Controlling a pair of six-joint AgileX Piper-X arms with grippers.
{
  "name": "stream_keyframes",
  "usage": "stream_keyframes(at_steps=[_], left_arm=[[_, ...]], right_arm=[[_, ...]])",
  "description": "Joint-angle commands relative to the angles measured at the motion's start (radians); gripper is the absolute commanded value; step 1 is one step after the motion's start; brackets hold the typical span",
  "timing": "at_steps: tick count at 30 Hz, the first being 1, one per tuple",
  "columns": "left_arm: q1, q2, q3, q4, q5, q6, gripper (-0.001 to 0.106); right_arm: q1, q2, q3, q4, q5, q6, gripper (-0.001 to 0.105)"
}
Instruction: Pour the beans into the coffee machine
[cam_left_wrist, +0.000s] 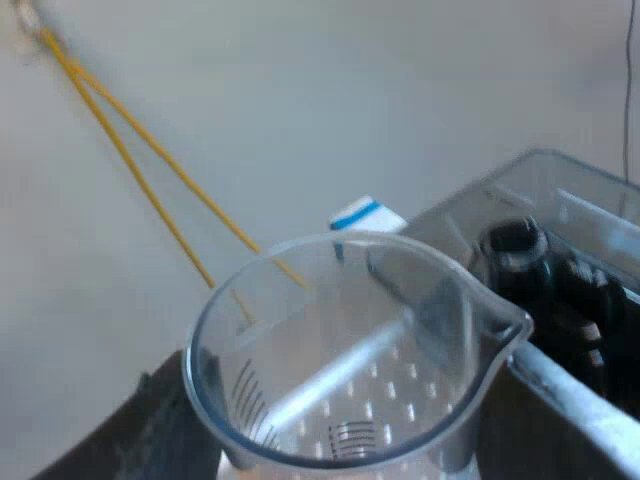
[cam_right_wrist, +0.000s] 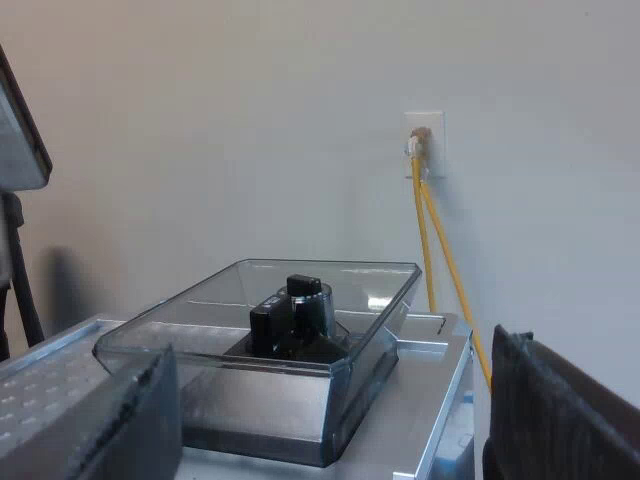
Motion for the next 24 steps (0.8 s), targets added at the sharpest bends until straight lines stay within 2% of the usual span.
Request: stream_keyframes(at_steps=[1,7,15,16,19,22,24], left_arm=[[-0.005,0.061,-0.064,-0.010,-0.018,0.011,0.021],[-0.005,0.176,-0.168,-0.012,-0.018,0.031,0.021],[-0.005,0.226,-0.175,-0.076,-0.018,0.130,0.021],[-0.012,0.237,-0.175,-0.078,-0.018,0.202,0.021],[-0.029,0.241,-0.171,-0.077,-0.018,0.282,0.021],[-0.063,0.240,-0.171,-0.082,-0.018,0.426,0.021],[-0.078,0.240,-0.171,-0.082,-0.026,0.489,0.021]], right_arm=[[0.001,0.000,-0.013,0.000,0.006,-0.013,0.067],[0.001,0.000,-0.013,0.000,0.006,-0.013,0.067],[0.001,0.000,-0.013,0.000,0.006,-0.013,0.067],[0.001,0.000,-0.013,0.005,0.006,-0.013,0.067],[0.001,0.000,-0.013,0.000,0.006,-0.013,0.067],[0.001,0.000,-0.013,0.000,0.006,-0.013,0.067],[0.001,0.000,-0.013,0.000,0.006,-0.013,0.067]])
